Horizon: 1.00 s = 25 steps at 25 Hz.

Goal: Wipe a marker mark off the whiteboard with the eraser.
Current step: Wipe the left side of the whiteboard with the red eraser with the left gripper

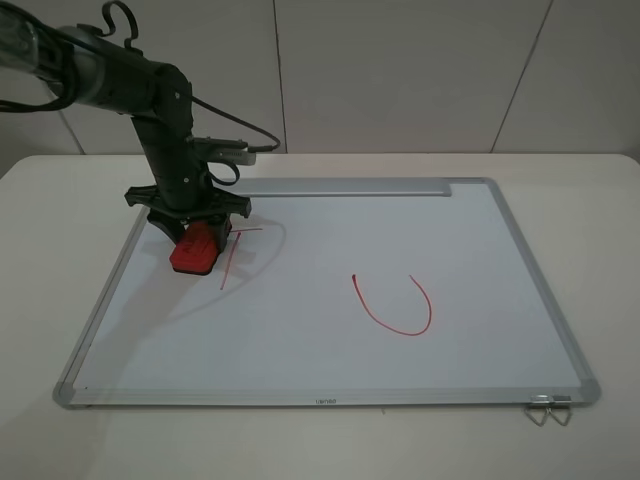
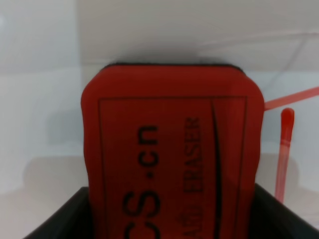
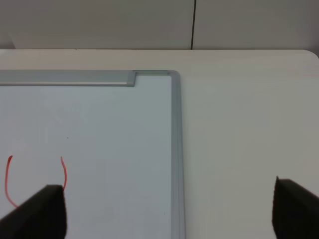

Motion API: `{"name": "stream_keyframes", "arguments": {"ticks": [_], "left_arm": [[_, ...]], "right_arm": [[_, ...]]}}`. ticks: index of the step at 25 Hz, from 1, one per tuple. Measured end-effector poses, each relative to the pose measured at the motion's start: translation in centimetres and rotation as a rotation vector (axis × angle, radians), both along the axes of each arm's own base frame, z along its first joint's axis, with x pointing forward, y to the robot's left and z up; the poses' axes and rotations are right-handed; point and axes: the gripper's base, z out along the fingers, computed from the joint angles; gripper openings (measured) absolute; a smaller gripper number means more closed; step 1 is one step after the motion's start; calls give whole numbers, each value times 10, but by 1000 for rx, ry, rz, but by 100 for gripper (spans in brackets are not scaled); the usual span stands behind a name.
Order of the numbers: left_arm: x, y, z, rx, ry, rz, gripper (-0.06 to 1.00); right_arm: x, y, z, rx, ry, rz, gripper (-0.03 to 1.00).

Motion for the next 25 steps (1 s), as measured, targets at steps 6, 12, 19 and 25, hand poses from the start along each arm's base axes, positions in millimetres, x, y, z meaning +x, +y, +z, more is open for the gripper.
{"name": "stream_keyframes", "arguments": {"ticks": [6,12,19,25], "left_arm": [[-3,-29,-6,30,15,-98,57],[-14,-69,-6,16,-3,-200,57],[-19,-80,-6,9,-9,-225,57],[-21,-77,-6,15,-17,-231,57]], "right_arm": [[0,0,0,0,0,0,71],[0,0,0,0,0,0,71],[0,0,0,0,0,0,71],[0,0,0,0,0,0,71]]}}
